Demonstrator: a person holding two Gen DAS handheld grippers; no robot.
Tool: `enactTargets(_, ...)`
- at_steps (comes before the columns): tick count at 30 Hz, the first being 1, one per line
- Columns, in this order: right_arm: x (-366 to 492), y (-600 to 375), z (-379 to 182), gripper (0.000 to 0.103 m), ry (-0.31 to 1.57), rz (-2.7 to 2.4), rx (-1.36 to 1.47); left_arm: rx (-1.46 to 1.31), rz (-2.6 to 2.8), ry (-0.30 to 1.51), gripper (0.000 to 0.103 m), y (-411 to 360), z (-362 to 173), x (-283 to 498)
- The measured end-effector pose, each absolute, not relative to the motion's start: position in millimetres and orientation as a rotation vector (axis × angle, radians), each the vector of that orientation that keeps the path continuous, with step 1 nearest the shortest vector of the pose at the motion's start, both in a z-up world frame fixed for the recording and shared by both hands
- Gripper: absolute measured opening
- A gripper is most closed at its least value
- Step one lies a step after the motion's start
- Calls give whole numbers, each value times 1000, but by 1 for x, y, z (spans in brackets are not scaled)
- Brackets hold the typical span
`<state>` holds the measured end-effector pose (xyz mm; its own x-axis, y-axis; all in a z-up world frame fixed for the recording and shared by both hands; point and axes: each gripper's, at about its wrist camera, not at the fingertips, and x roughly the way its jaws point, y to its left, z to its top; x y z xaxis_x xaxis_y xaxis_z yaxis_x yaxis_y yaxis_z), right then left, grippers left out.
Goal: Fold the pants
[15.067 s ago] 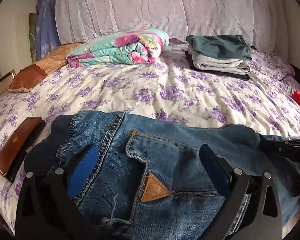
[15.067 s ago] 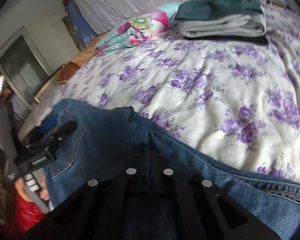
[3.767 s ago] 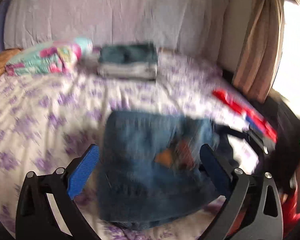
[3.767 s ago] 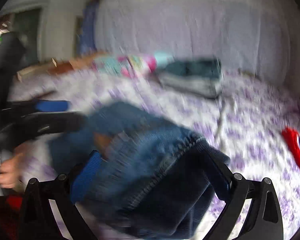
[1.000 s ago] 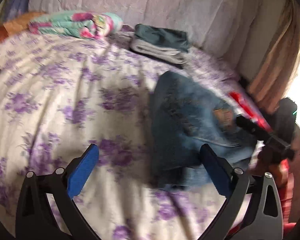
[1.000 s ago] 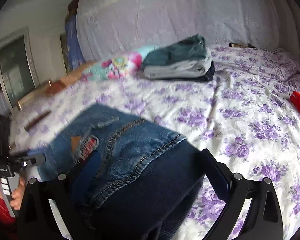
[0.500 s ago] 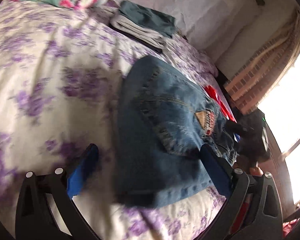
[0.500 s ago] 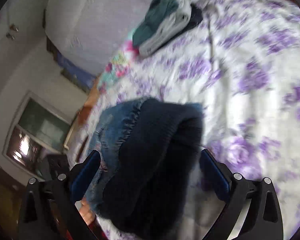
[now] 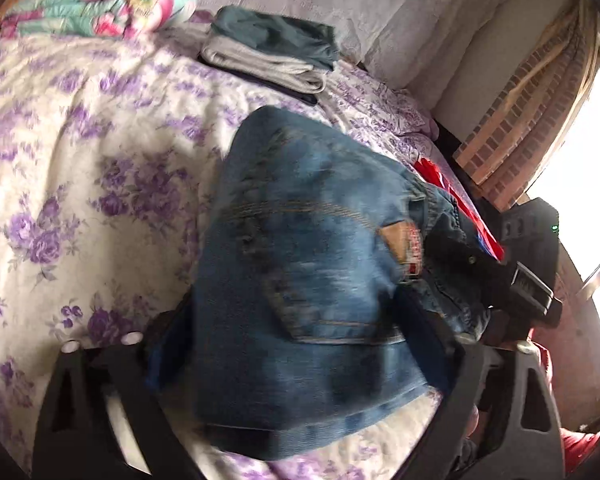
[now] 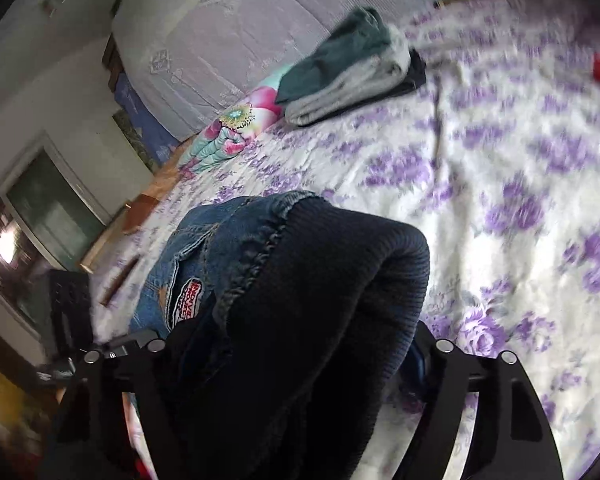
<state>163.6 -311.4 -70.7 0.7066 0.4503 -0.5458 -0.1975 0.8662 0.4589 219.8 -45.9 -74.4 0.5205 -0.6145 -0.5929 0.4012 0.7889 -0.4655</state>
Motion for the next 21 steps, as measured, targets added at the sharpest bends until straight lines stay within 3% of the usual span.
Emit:
enactTargets(9,143,-280,-34,69,552,294,120,-194,-534,707,71,-51,-45,205)
enactTargets(21,229,-299,36,69,466,308,143,-154,-502,593,69,-70,32,287)
